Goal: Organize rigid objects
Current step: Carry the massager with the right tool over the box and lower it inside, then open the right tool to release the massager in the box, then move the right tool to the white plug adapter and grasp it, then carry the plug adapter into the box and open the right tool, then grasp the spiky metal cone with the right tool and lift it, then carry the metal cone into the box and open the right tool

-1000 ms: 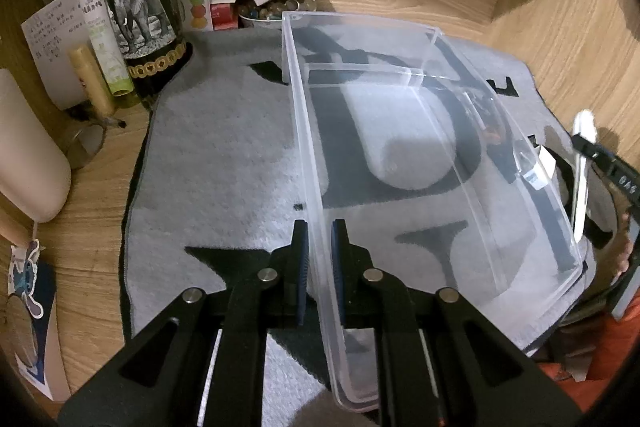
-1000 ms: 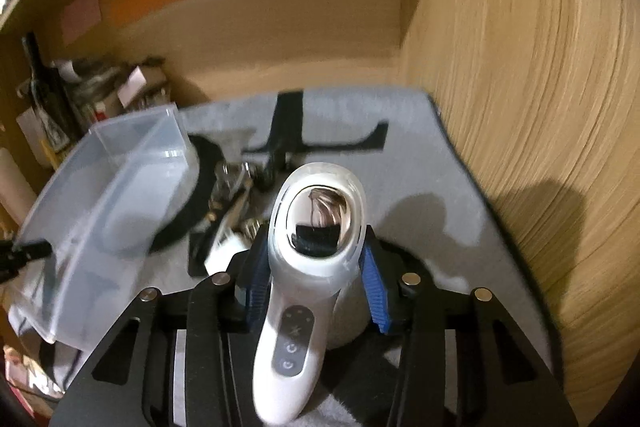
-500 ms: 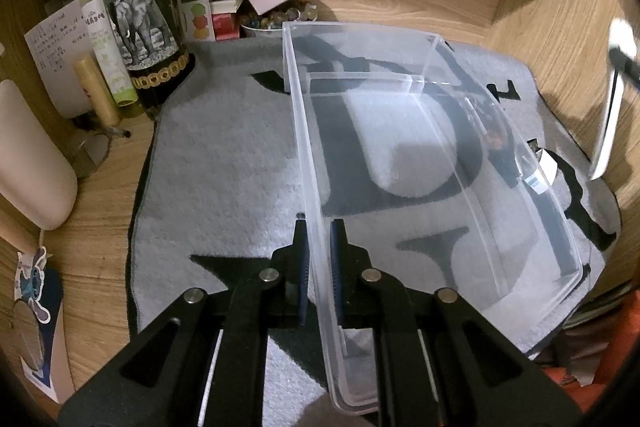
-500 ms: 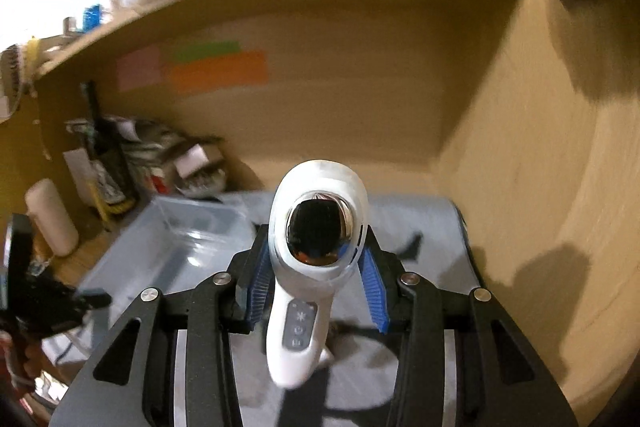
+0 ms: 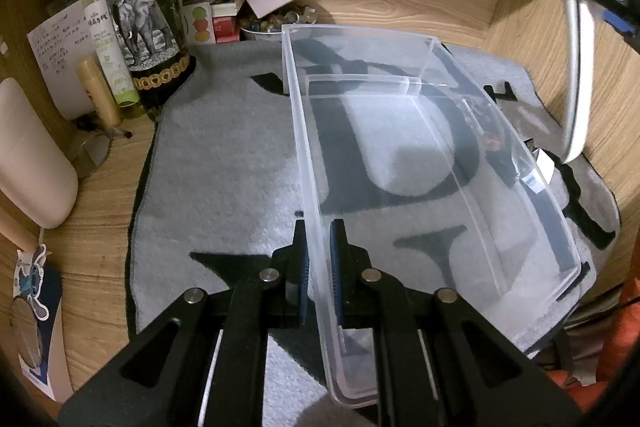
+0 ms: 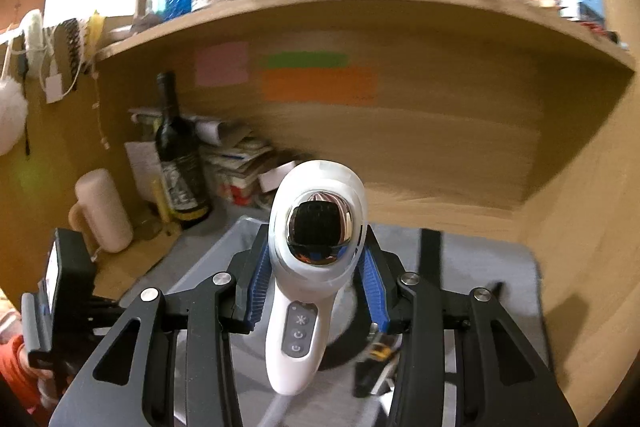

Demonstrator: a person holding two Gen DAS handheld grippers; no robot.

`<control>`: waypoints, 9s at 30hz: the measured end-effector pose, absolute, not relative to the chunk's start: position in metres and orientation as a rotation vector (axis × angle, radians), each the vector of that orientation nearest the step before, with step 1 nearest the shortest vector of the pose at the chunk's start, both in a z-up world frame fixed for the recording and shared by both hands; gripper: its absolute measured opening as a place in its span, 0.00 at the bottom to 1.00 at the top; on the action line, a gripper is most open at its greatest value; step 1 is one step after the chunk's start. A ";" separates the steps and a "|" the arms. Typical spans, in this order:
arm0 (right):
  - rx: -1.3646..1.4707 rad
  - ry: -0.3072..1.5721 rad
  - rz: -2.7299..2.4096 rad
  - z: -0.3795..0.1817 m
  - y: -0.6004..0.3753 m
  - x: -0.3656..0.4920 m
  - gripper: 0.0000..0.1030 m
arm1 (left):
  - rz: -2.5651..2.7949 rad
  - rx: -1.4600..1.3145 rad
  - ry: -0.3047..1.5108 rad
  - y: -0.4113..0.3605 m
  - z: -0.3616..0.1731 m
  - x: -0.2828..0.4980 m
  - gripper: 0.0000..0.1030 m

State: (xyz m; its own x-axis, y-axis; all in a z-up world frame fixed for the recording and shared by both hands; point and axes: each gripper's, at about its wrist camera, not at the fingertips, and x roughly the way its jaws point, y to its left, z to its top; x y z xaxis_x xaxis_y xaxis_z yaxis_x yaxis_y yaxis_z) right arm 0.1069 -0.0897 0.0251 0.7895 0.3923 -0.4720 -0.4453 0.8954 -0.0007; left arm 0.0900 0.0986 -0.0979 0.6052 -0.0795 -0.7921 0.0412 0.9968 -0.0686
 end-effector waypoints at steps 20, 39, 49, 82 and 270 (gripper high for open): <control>-0.300 0.759 0.550 -0.048 -0.036 0.144 0.37 | -0.087 -0.051 0.908 0.101 -0.100 0.090 0.10; -0.412 0.901 0.556 -0.074 -0.018 0.162 0.39 | -0.094 -0.051 0.905 0.100 -0.100 0.090 0.10; -0.386 0.788 0.542 -0.050 -0.029 0.152 0.65 | -0.092 -0.050 0.906 0.098 -0.098 0.093 0.10; -0.248 0.816 0.224 -0.060 -0.177 0.131 0.79 | -0.091 -0.047 0.906 0.101 -0.098 0.091 0.10; -0.274 0.654 0.408 -0.012 -0.134 0.136 0.29 | -0.078 -0.047 0.913 0.103 -0.101 0.083 0.09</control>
State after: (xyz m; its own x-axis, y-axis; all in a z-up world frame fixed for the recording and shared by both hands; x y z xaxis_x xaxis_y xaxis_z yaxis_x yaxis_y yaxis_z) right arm 0.1365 -0.1338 -0.0120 0.7188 0.2798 -0.6364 -0.4490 0.8857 -0.1178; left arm 0.0834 0.1025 -0.1007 0.6091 -0.0874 -0.7883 0.0473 0.9961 -0.0739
